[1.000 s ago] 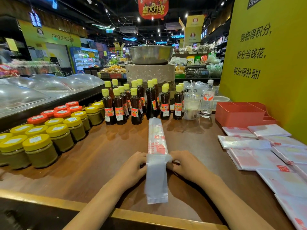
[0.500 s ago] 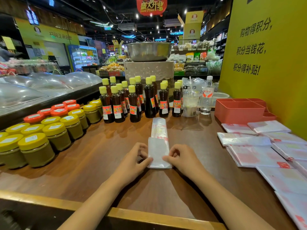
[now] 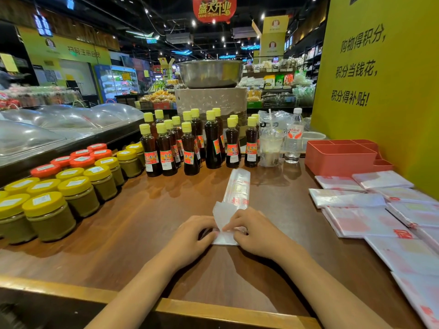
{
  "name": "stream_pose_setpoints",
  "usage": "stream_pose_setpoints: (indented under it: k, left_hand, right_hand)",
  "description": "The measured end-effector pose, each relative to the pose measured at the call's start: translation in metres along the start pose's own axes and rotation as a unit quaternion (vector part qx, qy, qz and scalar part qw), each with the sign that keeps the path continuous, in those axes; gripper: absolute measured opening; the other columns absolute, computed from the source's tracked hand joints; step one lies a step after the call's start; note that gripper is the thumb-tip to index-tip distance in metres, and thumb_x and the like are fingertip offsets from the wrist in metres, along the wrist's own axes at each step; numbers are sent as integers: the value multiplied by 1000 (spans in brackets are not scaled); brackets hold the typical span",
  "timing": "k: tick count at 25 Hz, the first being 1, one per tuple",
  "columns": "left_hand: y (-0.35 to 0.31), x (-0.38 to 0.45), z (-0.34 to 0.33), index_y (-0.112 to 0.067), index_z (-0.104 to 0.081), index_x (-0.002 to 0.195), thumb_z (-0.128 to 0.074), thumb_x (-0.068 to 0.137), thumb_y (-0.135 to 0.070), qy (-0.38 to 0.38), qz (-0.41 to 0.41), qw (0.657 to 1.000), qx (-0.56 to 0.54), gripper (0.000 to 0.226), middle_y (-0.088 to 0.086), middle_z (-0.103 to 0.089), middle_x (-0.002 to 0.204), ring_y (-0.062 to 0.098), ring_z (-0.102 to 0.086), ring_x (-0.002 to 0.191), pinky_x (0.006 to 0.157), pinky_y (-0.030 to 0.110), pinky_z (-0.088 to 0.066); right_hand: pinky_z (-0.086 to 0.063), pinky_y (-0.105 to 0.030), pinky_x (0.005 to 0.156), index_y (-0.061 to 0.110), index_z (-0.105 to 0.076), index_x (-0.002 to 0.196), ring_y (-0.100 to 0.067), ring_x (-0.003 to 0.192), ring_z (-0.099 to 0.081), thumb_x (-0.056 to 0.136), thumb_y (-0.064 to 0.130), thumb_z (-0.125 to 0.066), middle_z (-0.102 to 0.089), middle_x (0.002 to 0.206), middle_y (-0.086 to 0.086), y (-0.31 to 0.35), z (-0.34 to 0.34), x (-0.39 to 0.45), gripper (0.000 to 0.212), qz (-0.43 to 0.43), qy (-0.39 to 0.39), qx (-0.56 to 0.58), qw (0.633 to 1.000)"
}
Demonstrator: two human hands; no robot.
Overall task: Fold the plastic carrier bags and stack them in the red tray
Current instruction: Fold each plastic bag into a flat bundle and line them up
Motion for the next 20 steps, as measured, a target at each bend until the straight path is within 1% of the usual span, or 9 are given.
stream_pose_setpoints:
  k: [3,5,8,10,11,14,16,18,20]
  left_hand:
    - [-3,-1,3,-38,-68,114,-56,98,-32,-14,6,1000,-5,21,-29,-60,116,-5,-48,112,101,26,-42]
    - [-6,-3,4,-36,-69,114,-59,97,-33,-15,2,1000,-1,20,-28,-60,116,-6,-47,114,101,25,-42]
    - [-14,-6,3,-36,-70,115,-62,94,-35,-2,-10,1000,-10,23,-28,-56,120,-9,-45,118,101,17,-39]
    - [-19,-8,2,-36,-70,115,-62,94,-36,4,-18,1000,-14,22,-29,-52,118,-8,-43,118,98,11,-37]
    - [-21,-9,2,-35,-70,113,-62,93,-35,2,-23,1000,-13,21,-27,-51,117,-6,-42,118,97,10,-36]
    - [-25,-9,1,-34,-67,112,-62,93,-37,-3,-37,999,4,20,-23,-46,125,-9,-34,124,98,5,-29]
    - [-28,-10,-1,-35,-63,118,-60,94,-39,7,-39,999,21,25,-23,-38,136,-17,-24,128,99,-2,-20]
    - [-32,-11,-3,-36,-56,130,-57,95,-43,29,-35,998,38,36,-25,-31,142,-19,-19,128,97,-6,-13]
    - [-36,-12,-4,-36,-46,141,-55,96,-45,55,-24,997,44,47,-28,-26,143,-20,-18,124,92,-9,-13]
  right_hand:
    - [-29,-31,112,29,-57,141,-14,134,-39,98,20,-49,-53,145,8,-3,-3,1,45,0,15,2,1000]
    - [-25,-33,116,33,-45,149,-15,141,-35,98,24,-48,-45,153,7,-8,-7,2,52,-9,30,10,999]
    - [-28,-38,116,35,-24,158,-21,144,-34,99,34,-48,-37,159,2,-18,-11,7,64,-32,37,17,999]
    - [-27,-41,116,31,-12,161,-22,144,-34,100,44,-48,-34,160,0,-29,-13,11,72,-75,17,-5,997]
    - [-28,-43,116,28,-10,161,-22,142,-35,98,47,-48,-35,159,-1,-36,-12,13,75,-102,-5,-12,995]
    - [-40,-44,103,30,-22,154,-23,127,-46,88,54,-57,-49,143,3,-54,0,8,79,-159,-86,-17,983]
    - [-44,-43,97,31,-35,144,-21,116,-51,86,51,-62,-56,131,6,-56,7,4,67,-162,-116,10,980]
    - [-45,-43,98,31,-41,139,-20,114,-52,88,43,-64,-59,126,9,-56,6,3,57,-157,-102,65,980]
    - [-45,-44,103,34,-44,141,-18,120,-50,88,40,-64,-59,128,10,-56,1,3,57,-151,-71,104,980]
Point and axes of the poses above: each hand's wrist, its own x-axis towards the middle knuckle, its own z-axis out of the back of the hand, y = z × x, the point moved 5 cm from there along x, towards the middle knuckle
